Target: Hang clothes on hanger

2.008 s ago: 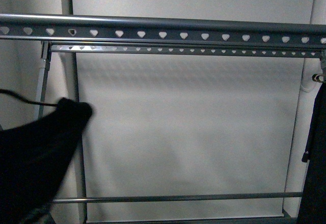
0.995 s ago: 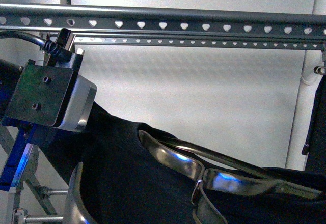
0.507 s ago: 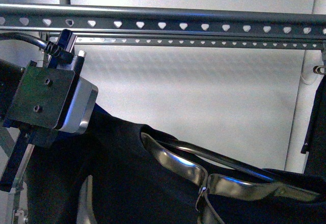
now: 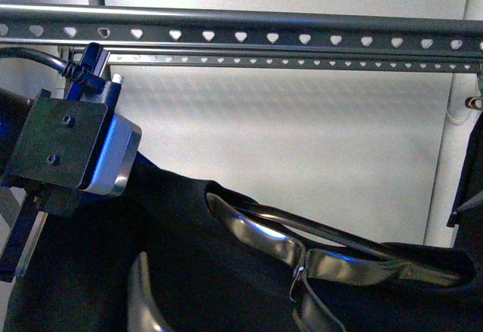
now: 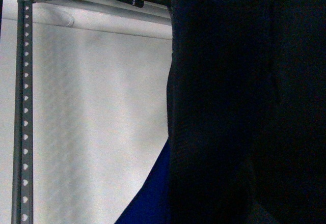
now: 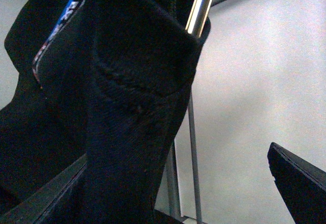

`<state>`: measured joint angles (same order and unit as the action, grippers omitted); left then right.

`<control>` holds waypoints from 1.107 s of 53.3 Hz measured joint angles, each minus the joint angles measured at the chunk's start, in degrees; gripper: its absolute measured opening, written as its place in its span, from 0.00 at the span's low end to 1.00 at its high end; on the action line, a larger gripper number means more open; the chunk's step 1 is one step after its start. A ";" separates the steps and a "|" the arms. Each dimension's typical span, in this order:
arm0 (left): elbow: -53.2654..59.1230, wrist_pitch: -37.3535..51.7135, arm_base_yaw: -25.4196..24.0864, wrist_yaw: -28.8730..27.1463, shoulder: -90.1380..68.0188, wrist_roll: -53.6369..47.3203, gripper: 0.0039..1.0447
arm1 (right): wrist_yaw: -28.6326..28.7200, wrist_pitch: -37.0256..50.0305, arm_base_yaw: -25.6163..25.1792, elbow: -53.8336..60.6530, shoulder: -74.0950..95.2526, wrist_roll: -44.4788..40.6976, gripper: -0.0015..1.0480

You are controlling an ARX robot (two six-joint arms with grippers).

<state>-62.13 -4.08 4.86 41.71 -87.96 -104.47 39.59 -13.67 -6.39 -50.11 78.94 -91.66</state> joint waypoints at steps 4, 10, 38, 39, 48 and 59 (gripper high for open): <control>0.00 0.00 -0.04 -0.17 0.00 0.02 0.09 | -1.03 3.76 1.18 -1.05 2.86 4.31 0.78; -0.04 0.00 -0.15 -0.26 0.00 0.11 0.09 | -1.42 8.61 2.43 -1.86 5.57 8.79 0.63; -0.33 0.26 -0.24 0.61 0.00 1.27 0.28 | 1.97 18.78 3.13 0.52 8.59 20.76 0.08; -0.33 0.26 -0.22 0.79 0.00 1.25 0.31 | 2.14 19.23 2.86 0.96 8.76 21.27 0.08; -0.35 0.26 0.00 0.98 0.00 1.11 0.64 | 2.58 21.20 -0.13 2.71 12.81 25.59 0.08; 0.87 4.72 -0.22 0.87 0.00 6.27 0.96 | 0.96 22.16 -3.82 2.69 19.28 33.22 0.08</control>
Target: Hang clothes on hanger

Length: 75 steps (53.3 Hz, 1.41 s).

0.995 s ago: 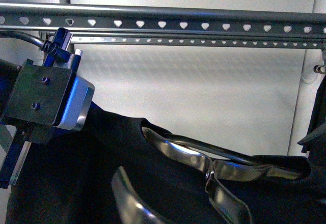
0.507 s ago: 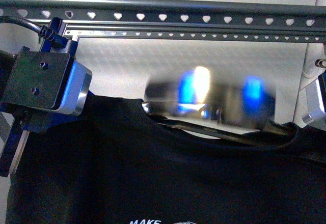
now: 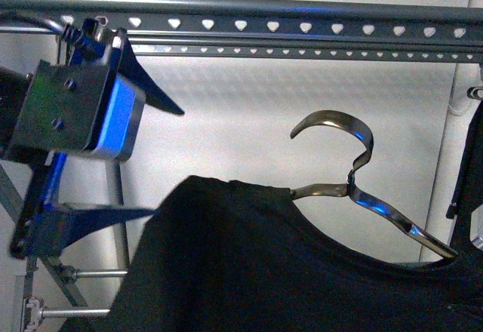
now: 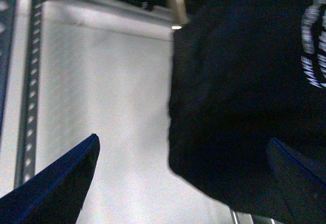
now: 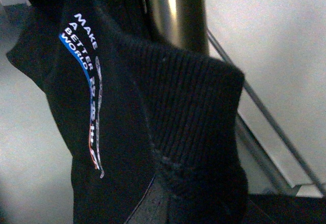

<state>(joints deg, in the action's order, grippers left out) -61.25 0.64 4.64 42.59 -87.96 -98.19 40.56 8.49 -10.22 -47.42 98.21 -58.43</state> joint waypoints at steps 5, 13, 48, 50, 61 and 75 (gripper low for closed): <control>3.30 20.50 -1.09 -6.88 -0.42 27.63 0.94 | -1.77 0.28 -0.96 -0.68 1.22 5.01 0.08; -3.89 19.91 -6.69 -29.51 0.09 78.62 0.94 | -8.41 -1.75 -1.11 -3.89 1.20 14.75 0.08; 41.55 38.97 -4.72 -42.53 28.37 98.29 0.03 | -19.98 -27.93 6.27 -47.28 9.11 63.04 0.08; 43.82 39.19 -4.72 -42.53 30.10 98.29 0.03 | -21.88 -29.79 7.50 -50.14 11.23 63.14 0.08; 50.03 39.21 -4.72 -42.53 36.57 98.29 0.03 | -26.51 -31.91 14.53 -53.70 15.04 63.89 0.08; 55.43 35.50 -4.72 -42.58 45.59 98.29 0.03 | -27.21 -23.61 21.42 -49.07 15.13 64.92 0.24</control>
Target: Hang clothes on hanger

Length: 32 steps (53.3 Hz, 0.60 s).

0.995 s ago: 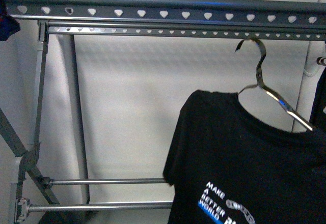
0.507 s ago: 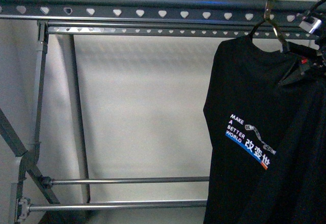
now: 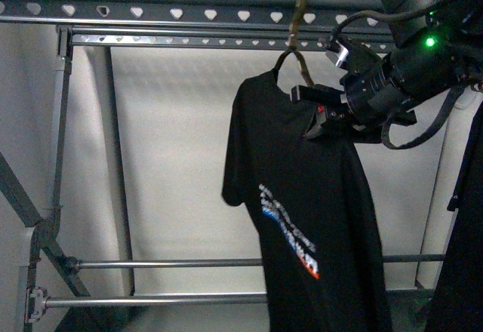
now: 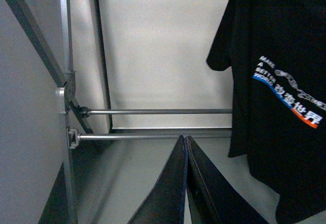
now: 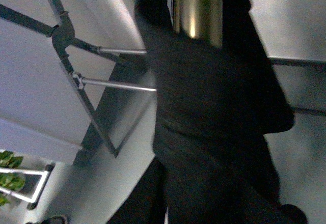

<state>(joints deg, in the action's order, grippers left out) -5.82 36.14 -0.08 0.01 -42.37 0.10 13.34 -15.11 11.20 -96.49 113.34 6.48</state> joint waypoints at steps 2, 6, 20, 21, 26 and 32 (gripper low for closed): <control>0.63 -0.92 0.00 0.00 1.64 0.00 0.03 | -2.38 5.01 -0.07 3.82 -1.22 0.11 0.32; 1.60 -2.75 0.00 -0.02 4.42 -0.02 0.03 | -8.11 19.10 -0.98 14.10 -5.49 -0.85 0.47; 4.79 -5.92 0.00 0.02 11.61 -0.02 0.03 | -4.39 68.35 -7.78 55.21 -34.91 0.55 0.94; 4.79 -6.14 0.00 -0.04 11.93 -0.04 0.03 | -3.34 69.83 -8.22 57.92 -37.09 0.46 0.95; 4.79 -8.98 0.00 -0.04 15.08 -0.07 0.03 | -0.76 73.05 -9.68 71.32 -46.95 0.11 0.93; 4.81 -12.04 0.00 -0.04 18.40 -0.07 0.03 | -1.62 72.83 -10.78 86.07 -58.18 -2.10 0.93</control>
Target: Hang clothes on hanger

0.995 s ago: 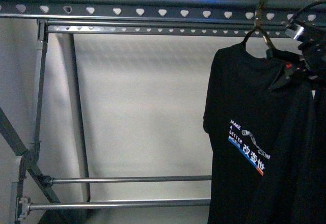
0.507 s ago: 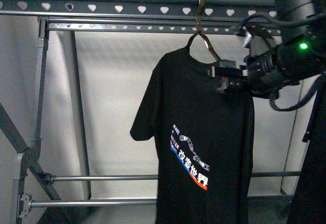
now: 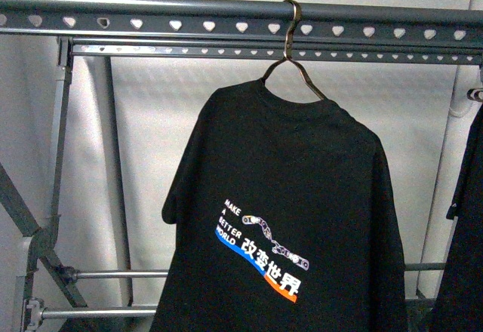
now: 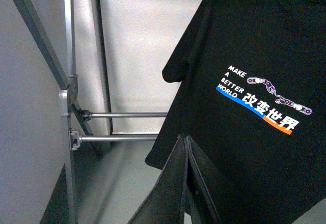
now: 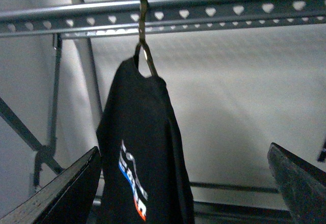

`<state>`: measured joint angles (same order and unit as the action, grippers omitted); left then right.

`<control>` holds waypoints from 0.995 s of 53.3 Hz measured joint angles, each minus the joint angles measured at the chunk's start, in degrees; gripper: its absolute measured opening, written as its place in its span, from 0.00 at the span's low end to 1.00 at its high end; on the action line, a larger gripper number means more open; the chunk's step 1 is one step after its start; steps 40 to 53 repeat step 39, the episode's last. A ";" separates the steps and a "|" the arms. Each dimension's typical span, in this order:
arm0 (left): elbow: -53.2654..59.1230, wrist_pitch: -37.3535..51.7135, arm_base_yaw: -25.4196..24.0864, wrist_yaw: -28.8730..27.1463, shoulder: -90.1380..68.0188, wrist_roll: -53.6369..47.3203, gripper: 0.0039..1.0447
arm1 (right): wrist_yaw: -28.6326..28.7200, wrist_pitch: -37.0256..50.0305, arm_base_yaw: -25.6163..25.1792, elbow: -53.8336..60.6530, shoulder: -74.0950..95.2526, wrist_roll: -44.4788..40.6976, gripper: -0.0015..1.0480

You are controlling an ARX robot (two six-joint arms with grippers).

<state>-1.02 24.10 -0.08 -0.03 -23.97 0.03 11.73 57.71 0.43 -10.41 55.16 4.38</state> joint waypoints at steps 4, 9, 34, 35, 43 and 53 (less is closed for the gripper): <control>0.00 -2.25 0.00 0.00 2.25 0.00 0.03 | -8.52 -13.90 -0.11 4.17 -11.67 -2.34 0.83; 0.00 -4.68 0.00 0.00 4.74 0.00 0.03 | -11.91 -30.23 -0.48 9.44 -26.27 -3.28 0.67; -0.02 -15.34 0.00 -0.02 15.34 -0.02 0.03 | -11.67 -46.88 -0.42 10.10 -44.57 -4.33 0.02; -0.02 -16.94 0.00 -0.04 16.41 -0.02 0.03 | -11.65 -47.15 -0.42 10.10 -44.83 -4.33 0.02; -0.02 -23.41 0.00 0.00 22.38 -0.02 0.03 | -11.67 -51.87 -0.42 10.05 -48.43 -4.31 0.02; -0.02 -23.41 0.00 0.00 22.38 -0.02 0.03 | -11.67 -51.87 -0.42 10.05 -48.43 -4.31 0.02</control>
